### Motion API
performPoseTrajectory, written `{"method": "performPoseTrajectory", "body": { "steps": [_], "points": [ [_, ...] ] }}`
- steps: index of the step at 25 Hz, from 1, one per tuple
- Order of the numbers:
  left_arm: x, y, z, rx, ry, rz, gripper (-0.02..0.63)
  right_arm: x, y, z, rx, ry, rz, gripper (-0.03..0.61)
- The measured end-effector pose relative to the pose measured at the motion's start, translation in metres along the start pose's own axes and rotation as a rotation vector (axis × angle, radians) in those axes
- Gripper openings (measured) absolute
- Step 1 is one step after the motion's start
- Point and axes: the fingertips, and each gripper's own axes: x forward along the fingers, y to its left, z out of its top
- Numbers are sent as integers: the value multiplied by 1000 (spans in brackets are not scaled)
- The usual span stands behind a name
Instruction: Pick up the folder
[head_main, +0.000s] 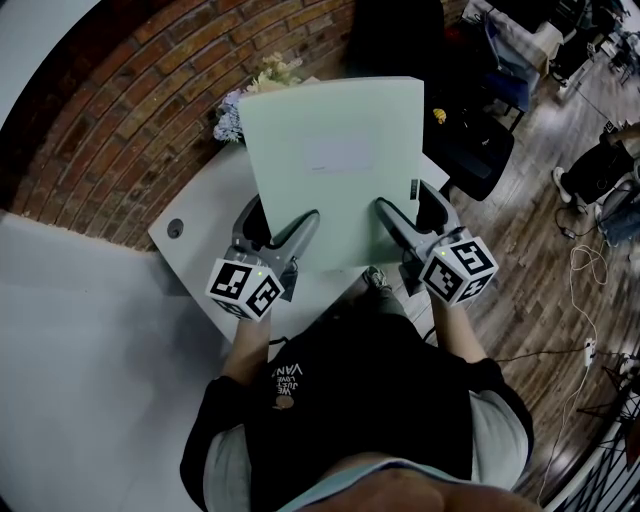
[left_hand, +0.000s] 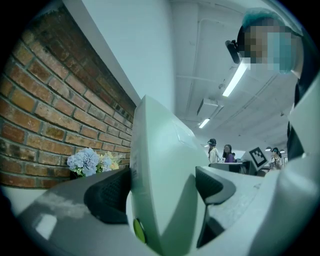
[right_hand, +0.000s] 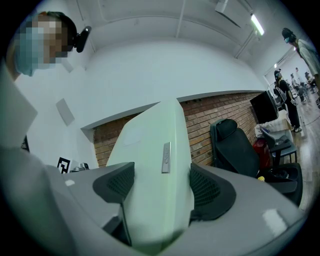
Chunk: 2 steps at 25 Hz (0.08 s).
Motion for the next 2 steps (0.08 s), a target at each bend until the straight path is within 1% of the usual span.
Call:
{"method": "performPoseTrajectory", "body": {
  "steps": [2],
  "points": [
    [0, -1, 0, 1, 0, 0, 417, -1, -1, 0, 0, 0, -1, 339]
  ]
}}
